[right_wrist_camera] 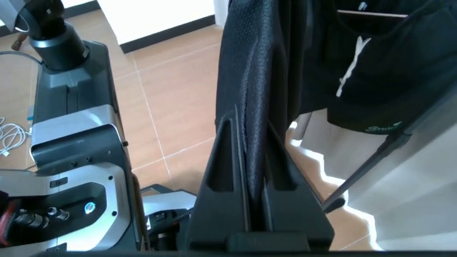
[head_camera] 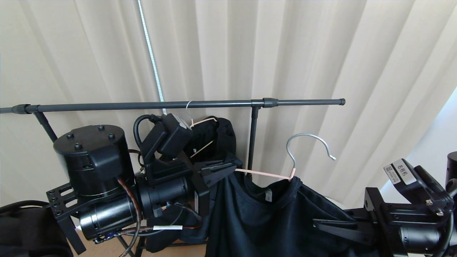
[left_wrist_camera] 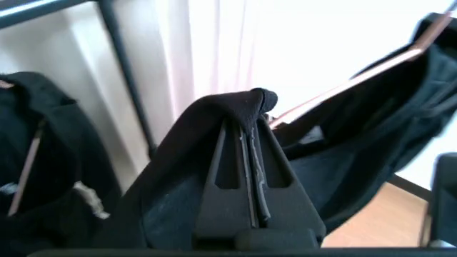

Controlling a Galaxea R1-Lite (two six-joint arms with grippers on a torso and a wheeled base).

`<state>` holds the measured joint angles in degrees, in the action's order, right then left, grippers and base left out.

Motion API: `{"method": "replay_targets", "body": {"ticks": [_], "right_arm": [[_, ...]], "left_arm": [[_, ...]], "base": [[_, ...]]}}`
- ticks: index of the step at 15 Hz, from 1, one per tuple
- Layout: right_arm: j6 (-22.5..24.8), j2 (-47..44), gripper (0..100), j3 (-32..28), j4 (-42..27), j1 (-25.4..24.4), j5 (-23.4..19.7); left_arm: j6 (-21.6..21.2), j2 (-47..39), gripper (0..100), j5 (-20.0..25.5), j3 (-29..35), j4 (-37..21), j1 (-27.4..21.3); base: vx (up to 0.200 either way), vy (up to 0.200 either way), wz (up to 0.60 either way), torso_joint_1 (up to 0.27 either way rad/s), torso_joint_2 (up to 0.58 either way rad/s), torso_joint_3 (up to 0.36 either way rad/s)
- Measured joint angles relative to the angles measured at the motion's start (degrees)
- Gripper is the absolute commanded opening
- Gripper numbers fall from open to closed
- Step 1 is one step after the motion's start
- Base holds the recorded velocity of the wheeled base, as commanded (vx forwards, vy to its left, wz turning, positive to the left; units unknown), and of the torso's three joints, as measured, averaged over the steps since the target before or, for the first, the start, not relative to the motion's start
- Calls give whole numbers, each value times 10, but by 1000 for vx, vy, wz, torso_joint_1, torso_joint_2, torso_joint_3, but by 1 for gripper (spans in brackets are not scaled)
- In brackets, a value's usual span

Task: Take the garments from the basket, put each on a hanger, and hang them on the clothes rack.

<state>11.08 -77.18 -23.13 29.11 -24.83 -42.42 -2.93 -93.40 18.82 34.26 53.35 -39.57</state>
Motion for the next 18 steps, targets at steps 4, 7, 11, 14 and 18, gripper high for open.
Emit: {"method": "replay_targets", "body": {"ticks": [4, 7, 11, 14, 18], "right_arm": [[1, 3, 0, 9, 0, -10, 1], [0, 10, 0, 15, 0, -7, -15], [0, 24, 0, 22, 0, -8, -58], [-8, 13, 0, 22, 7, -12, -57], [-47, 5, 0, 13, 11, -20, -58]], "left_arm": [[0, 4, 0, 4, 1, -1, 2], [-1, 24, 0, 8, -3, -52, 43], [0, 51, 0, 110, 34, -132, 106], [4, 57, 0, 143, 50, -133, 76], [5, 61, 0, 177, 54, -132, 29]], "base": [[0, 0, 0, 0, 0, 0], [0, 0, 0, 0, 0, 0], [0, 0, 0, 0, 0, 0], [0, 0, 0, 0, 0, 0], [0, 0, 0, 0, 0, 0]]}}
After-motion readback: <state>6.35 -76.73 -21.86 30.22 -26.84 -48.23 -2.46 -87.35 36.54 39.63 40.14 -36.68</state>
